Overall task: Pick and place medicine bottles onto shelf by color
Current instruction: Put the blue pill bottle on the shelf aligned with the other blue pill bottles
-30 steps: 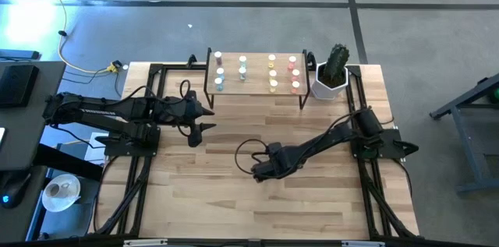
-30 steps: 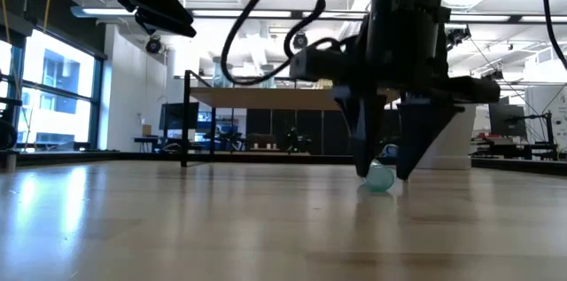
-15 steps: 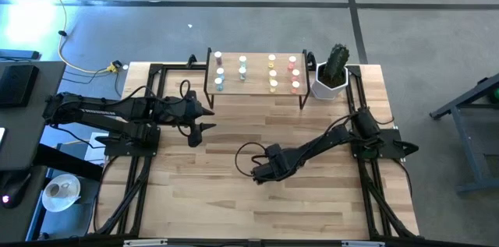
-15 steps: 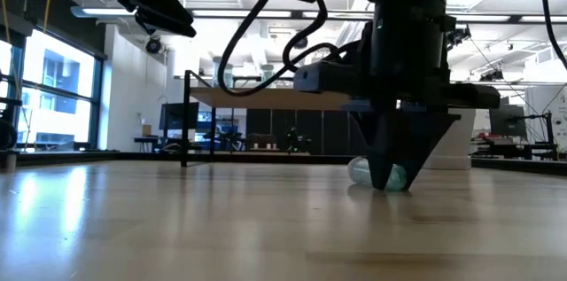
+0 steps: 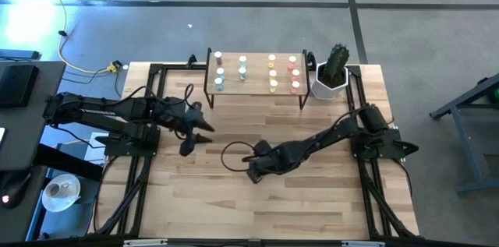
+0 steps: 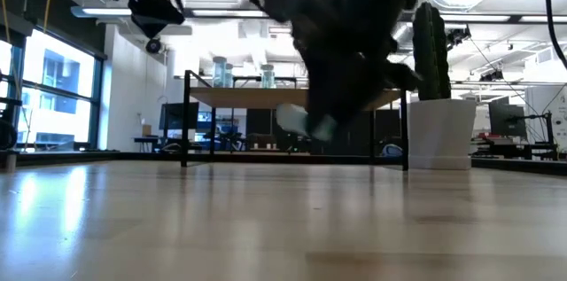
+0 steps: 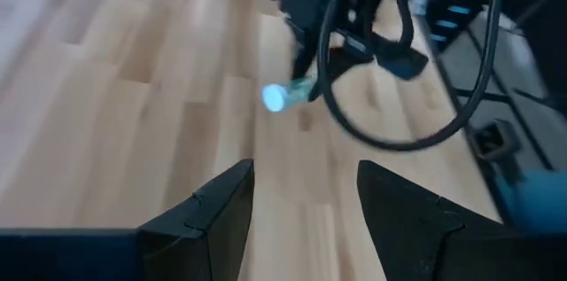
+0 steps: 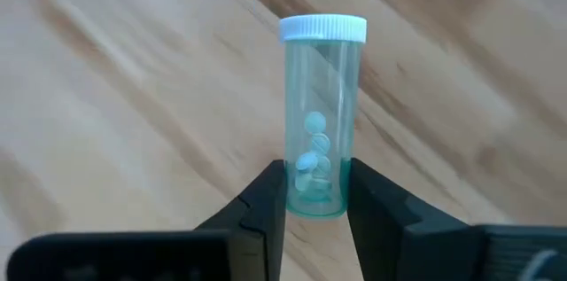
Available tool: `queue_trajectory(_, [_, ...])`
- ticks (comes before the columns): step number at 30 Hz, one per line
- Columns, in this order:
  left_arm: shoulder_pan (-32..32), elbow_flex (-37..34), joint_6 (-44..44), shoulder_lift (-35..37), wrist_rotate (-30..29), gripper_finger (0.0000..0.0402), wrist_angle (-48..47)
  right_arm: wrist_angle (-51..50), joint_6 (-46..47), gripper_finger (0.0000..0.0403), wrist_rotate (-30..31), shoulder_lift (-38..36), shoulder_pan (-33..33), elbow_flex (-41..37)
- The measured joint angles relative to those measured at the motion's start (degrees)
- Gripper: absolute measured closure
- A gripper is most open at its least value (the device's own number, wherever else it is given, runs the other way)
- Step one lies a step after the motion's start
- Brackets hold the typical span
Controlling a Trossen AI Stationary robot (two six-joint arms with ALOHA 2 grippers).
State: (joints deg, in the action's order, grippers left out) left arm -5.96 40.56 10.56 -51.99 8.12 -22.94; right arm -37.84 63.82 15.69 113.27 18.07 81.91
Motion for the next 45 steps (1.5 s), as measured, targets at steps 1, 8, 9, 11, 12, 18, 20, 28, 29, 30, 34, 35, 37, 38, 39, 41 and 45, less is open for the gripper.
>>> queue_trajectory(1, [0.0, 0.0, -0.02, 0.0, 1.02, 0.0209, 0.0, 1.68, -2.47, 0.0317, 0.51, -0.48, -0.13, 0.0])
queue_trajectory(8, [-0.02, 0.0, -0.19, 0.0, 3.48, 0.0209, 0.05, 13.62, -17.85, 0.0317, 0.57, -3.07, -1.98, 0.0])
queue_trajectory(9, [-0.02, 0.0, -0.2, 0.0, 3.44, 0.0209, 0.02, 14.91, -19.32, 0.0317, 0.37, -3.22, -2.32, 0.0])
queue_trajectory(11, [-0.02, 0.01, -0.22, 0.0, 3.42, 0.0209, 0.08, 16.8, -21.96, 0.0317, -0.26, -3.69, -2.82, 0.0])
queue_trajectory(12, [-0.02, 0.01, -0.22, 0.0, 3.43, 0.0209, 0.08, 17.33, -22.86, 0.0317, -0.71, -3.91, -3.17, 0.0])
queue_trajectory(18, [-0.02, 0.04, -0.25, -0.22, 3.34, 0.0209, 0.4, 24.21, -30.08, 0.0318, -4.0, -4.26, -4.52, 0.0])
queue_trajectory(20, [0.02, 0.04, -0.82, -0.56, 3.29, 0.0209, 0.78, 26.5, -32.03, 0.0318, -5.55, -4.26, -5.04, 0.0])
queue_trajectory(28, [0.11, 0.03, -1.13, -3.85, 3.48, 0.0209, 5.58, 29.35, -35.81, 0.0318, -7.46, -4.28, -6.87, 0.0])
queue_trajectory(29, [0.11, 0.03, -1.13, -4.27, 3.5, 0.0209, 6.23, 29.37, -35.81, 0.0318, -7.46, -4.28, -7.04, 0.0])
queue_trajectory(30, [0.11, 0.05, -1.13, -4.73, 3.52, 0.0209, 6.92, 29.37, -35.81, 0.0318, -7.46, -4.28, -7.24, 0.0])
queue_trajectory(34, [0.11, 0.04, -1.1, -5.83, 3.69, 0.0209, 6.9, 29.38, -35.89, 0.0318, -7.45, -4.28, -7.67, 0.0])
queue_trajectory(35, [0.11, 0.04, -0.71, -6.09, 3.94, 0.0209, 6.79, 29.41, -36.27, 0.0318, -7.45, -4.28, -7.68, 0.0])
queue_trajectory(37, [0.11, 0.04, -0.2, -6.81, 4.53, 0.0209, 7.08, 29.55, -36.9, 0.0318, -7.5, -4.28, -7.66, 0.0])
queue_trajectory(38, [0.11, 0.04, -0.21, -7.17, 4.75, 0.0209, 7.27, 29.57, -36.9, 0.0318, -7.5, -4.28, -7.66, 0.0])
queue_trajectory(39, [0.11, 0.04, -0.23, -7.53, 4.79, 0.0209, 7.69, 29.7, -36.9, 0.0318, -7.59, -4.28, -7.66, 0.0])
queue_trajectory(41, [0.11, 0.04, -0.23, -7.83, 4.79, 0.0209, 8.53, 29.86, -36.9, 0.0318, -7.63, -4.28, -7.63, 0.0])
queue_trajectory(45, [0.11, 0.04, -0.21, -8.09, 4.8, 0.0209, 10.06, 29.94, -36.88, 0.0318, -7.63, -4.28, -7.66, 0.0])
